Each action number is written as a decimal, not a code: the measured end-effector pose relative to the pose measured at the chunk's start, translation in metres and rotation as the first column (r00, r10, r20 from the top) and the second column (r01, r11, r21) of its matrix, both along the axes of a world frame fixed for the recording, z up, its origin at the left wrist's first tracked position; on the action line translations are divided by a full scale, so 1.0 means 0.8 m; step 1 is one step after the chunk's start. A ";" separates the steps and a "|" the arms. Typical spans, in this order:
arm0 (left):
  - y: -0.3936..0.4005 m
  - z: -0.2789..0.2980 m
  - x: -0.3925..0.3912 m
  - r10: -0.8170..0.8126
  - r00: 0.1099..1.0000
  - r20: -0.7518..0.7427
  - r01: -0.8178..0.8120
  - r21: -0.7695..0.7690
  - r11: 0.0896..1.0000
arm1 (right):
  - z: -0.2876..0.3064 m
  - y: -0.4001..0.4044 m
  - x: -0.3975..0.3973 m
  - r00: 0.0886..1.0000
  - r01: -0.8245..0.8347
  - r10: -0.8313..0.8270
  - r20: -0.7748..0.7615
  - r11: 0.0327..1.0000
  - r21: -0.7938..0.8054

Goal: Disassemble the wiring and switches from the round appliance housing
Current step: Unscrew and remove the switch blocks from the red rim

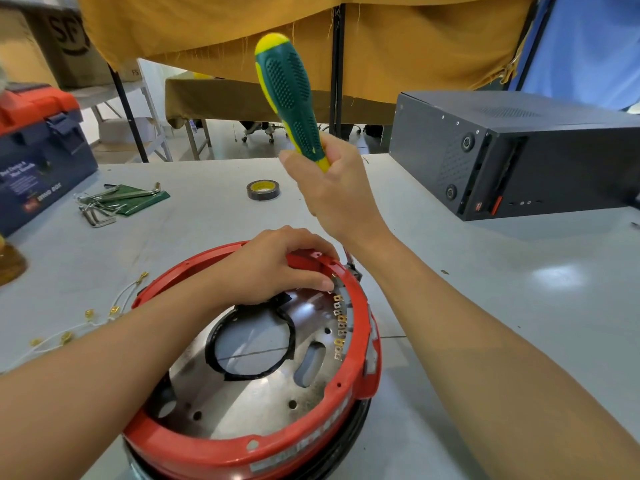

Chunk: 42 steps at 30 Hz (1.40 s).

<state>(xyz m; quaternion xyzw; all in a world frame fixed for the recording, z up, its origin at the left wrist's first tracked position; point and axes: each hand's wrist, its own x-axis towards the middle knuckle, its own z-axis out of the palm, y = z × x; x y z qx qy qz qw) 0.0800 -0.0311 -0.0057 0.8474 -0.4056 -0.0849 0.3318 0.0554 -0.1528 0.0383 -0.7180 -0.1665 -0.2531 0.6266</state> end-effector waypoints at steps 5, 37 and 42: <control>0.000 0.000 0.000 -0.019 1.000 0.010 0.019 -0.019 1.000 | 0.001 -0.005 -0.003 0.999 -0.031 0.030 0.009 0.997 0.076; -0.009 0.003 -0.001 -0.132 0.969 0.210 0.103 0.145 0.984 | -0.001 -0.016 -0.020 0.995 0.037 -0.042 0.094 0.998 0.056; -0.017 0.000 -0.002 -0.115 0.943 0.313 0.056 0.189 0.980 | 0.002 -0.025 -0.021 0.996 0.048 -0.052 0.076 0.997 0.060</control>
